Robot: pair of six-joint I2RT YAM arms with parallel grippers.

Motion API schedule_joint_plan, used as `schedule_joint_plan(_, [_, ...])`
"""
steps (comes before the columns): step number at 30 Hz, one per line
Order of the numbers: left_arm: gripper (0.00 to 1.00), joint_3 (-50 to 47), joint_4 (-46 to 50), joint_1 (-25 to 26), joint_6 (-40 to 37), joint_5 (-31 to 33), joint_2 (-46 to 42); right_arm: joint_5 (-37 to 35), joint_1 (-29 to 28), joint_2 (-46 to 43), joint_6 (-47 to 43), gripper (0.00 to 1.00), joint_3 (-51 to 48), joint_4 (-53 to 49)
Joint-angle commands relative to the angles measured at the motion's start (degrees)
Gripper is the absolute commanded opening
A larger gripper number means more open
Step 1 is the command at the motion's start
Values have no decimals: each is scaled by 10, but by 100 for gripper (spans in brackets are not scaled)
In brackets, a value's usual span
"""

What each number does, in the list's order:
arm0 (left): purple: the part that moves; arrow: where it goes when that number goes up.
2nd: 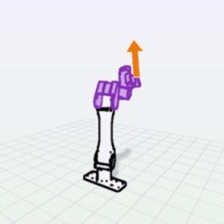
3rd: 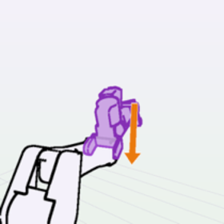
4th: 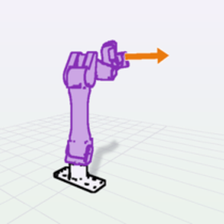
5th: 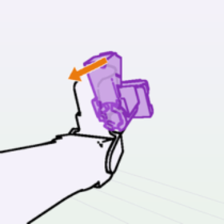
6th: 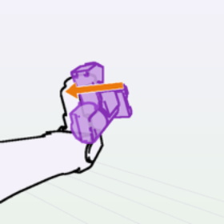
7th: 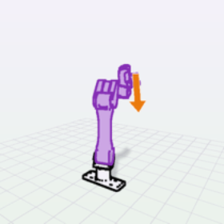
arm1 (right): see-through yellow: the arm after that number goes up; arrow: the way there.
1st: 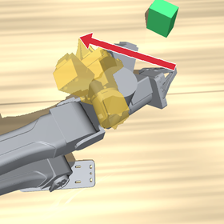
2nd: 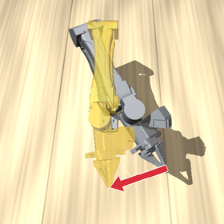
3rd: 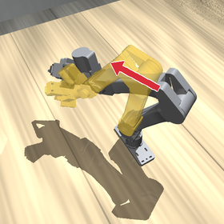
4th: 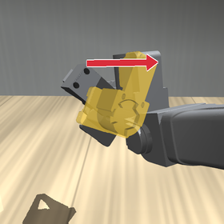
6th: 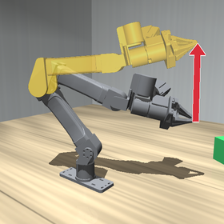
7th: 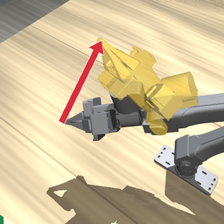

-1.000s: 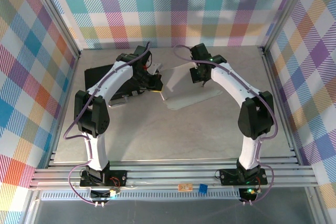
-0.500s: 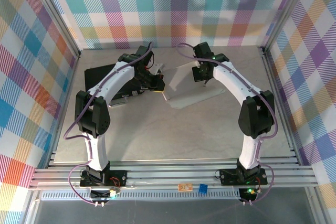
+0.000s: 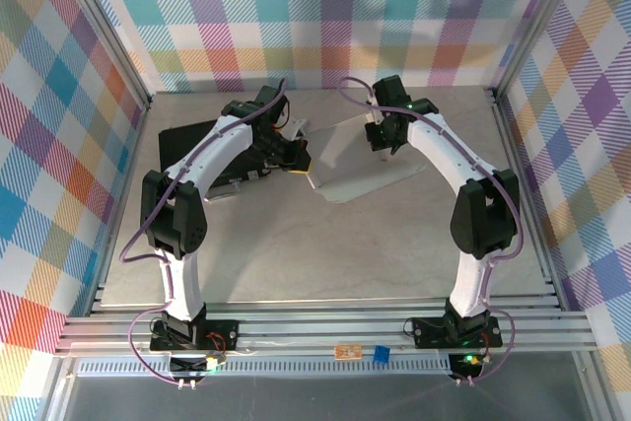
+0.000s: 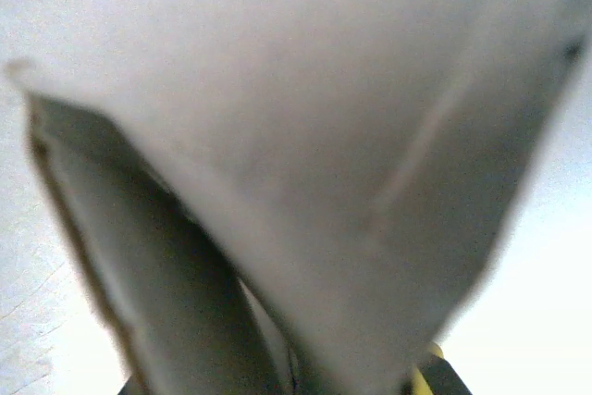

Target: Fold the paper box

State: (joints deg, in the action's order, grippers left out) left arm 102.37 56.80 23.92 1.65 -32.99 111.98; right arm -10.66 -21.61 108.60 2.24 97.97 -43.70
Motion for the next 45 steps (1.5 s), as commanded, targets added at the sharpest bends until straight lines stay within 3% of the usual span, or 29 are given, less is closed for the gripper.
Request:
schedule_joint_plan(1, [0,18,6,9,-19,-29,-15,13,11,-1,-6,19,21,13])
schedule_joint_plan(9, [0,21,5,10,-18,-29,-12,25,15,6,-7,22,29,13])
schedule_joint_plan(16, [0,26,6,9,-17,-26,-10,9,15,11,1,12,31,13])
schedule_joint_plan(21, [0,28,6,10,-15,-21,-6,-47,13,11,18,0,34,-2])
schedule_joint_plan(27, [0,37,10,10,1,6,5,-176,-3,15,40,0,52,-44])
schedule_joint_plan(32, [0,52,18,20,30,70,21,-278,-27,40,91,0,98,-119])
schedule_joint_plan(45, [0,106,72,67,105,352,65,-241,-59,64,159,0,168,-214])
